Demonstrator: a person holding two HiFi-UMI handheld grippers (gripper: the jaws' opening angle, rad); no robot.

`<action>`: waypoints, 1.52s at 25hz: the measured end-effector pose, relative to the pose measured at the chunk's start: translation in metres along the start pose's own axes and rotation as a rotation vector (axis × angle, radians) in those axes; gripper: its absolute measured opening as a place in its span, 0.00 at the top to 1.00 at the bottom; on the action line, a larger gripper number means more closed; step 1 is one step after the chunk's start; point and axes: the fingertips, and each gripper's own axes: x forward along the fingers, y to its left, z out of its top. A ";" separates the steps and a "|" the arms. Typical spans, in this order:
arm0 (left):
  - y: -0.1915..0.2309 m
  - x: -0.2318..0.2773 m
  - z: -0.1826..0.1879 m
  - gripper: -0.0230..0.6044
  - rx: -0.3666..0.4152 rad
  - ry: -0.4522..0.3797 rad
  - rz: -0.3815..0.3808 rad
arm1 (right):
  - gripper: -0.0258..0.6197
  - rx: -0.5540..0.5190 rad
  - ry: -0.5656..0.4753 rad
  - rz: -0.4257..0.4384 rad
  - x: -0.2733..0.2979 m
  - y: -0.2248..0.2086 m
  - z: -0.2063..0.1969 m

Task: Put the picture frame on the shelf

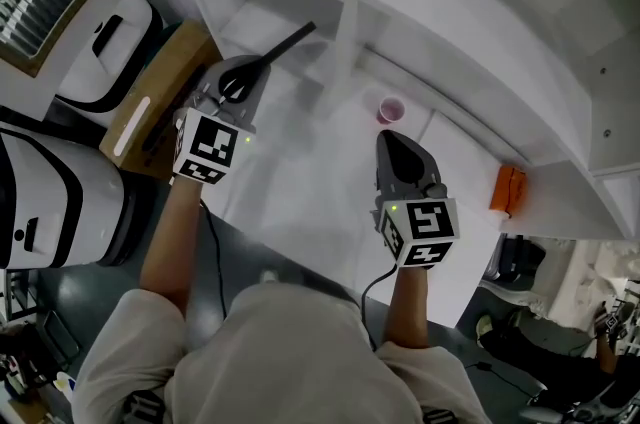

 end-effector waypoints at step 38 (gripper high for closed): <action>-0.039 0.036 -0.033 0.89 0.518 0.178 -0.034 | 0.95 0.069 0.053 0.054 0.012 0.003 -0.038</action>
